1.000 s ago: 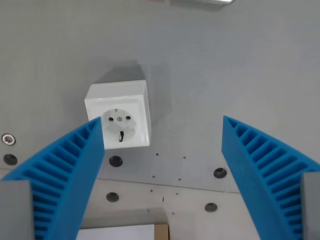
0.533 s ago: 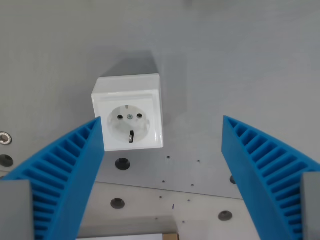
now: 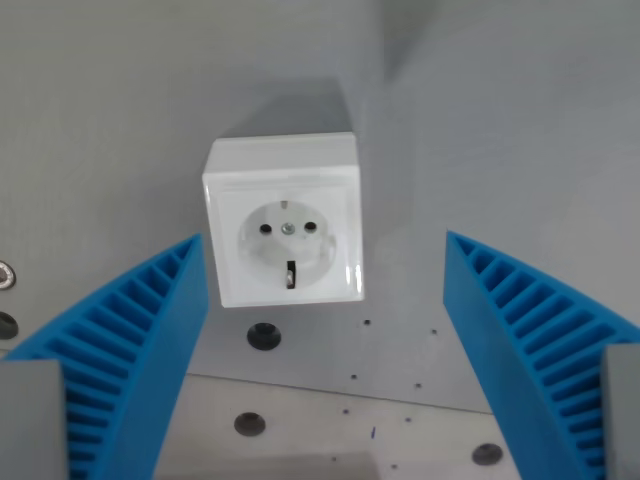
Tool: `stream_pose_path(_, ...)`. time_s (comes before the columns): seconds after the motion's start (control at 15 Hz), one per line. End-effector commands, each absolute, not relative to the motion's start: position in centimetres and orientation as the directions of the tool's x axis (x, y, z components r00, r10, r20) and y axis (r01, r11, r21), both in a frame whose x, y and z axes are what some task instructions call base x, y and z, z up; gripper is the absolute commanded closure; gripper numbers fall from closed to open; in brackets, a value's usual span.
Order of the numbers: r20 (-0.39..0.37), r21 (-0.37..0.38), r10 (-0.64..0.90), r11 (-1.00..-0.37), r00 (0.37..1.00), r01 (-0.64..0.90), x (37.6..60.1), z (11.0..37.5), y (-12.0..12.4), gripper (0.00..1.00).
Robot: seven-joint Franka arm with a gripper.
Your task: Move above the white socket
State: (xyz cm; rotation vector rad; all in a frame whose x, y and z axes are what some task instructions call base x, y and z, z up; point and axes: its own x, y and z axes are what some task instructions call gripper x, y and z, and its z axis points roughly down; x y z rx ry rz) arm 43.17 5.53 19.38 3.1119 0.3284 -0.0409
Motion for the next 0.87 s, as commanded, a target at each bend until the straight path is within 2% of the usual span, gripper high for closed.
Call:
stream_pose_path(0.07,0.070,0.036,0.213,-0.977,0.975,0.211,42.6,18.1,6.1,0.00)
stream_pose_path(0.87,0.081,0.050,0.211,-0.977,0.974,0.207,41.2,16.2,6.8,0.00)
